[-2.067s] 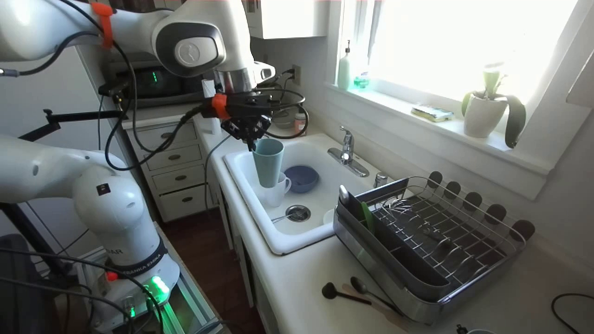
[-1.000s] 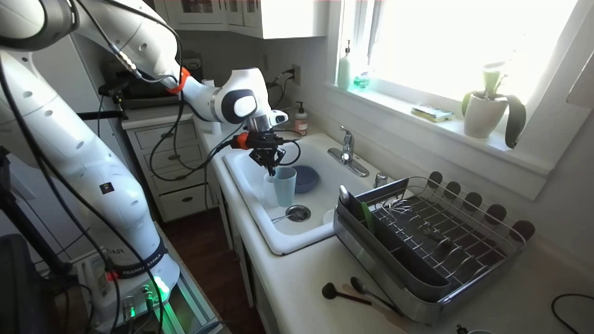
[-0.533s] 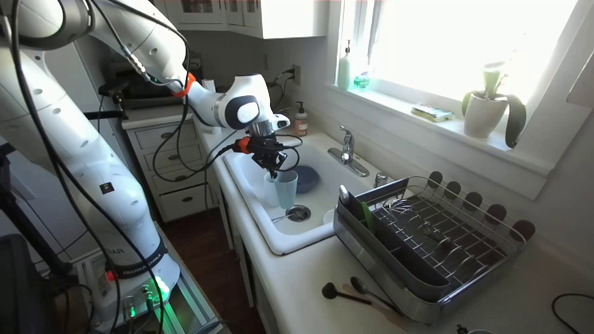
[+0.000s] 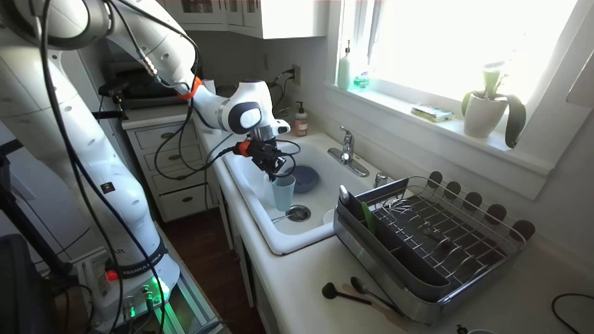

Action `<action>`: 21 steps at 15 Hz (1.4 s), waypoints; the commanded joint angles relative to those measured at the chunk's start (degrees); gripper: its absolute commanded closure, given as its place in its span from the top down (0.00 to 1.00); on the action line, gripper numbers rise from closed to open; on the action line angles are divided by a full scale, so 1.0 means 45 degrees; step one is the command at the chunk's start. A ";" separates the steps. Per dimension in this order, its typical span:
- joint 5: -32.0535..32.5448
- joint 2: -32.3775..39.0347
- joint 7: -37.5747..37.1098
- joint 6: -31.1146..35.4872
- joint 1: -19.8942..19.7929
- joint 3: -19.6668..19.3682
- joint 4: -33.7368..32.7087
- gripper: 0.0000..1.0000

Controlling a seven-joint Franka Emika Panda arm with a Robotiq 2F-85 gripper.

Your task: Put the blue cup in the sink

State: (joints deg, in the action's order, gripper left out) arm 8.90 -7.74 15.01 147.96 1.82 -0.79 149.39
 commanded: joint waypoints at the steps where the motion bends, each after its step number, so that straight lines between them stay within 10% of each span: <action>1: -0.0113 0.2287 -0.1668 0.1948 -0.0109 0.0230 -0.0913 0.01; 11: -0.0102 0.5778 -0.3560 0.2806 0.0069 -0.0296 -0.2813 0.01; 13: -0.0205 0.5940 -0.3533 0.2703 0.0055 -0.0239 -0.3060 0.30; 21: -0.0673 0.4889 -0.2934 0.1462 -0.0320 0.0010 -0.3266 0.75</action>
State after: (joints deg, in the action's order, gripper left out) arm 8.12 17.65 0.01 159.86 1.51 -1.71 135.24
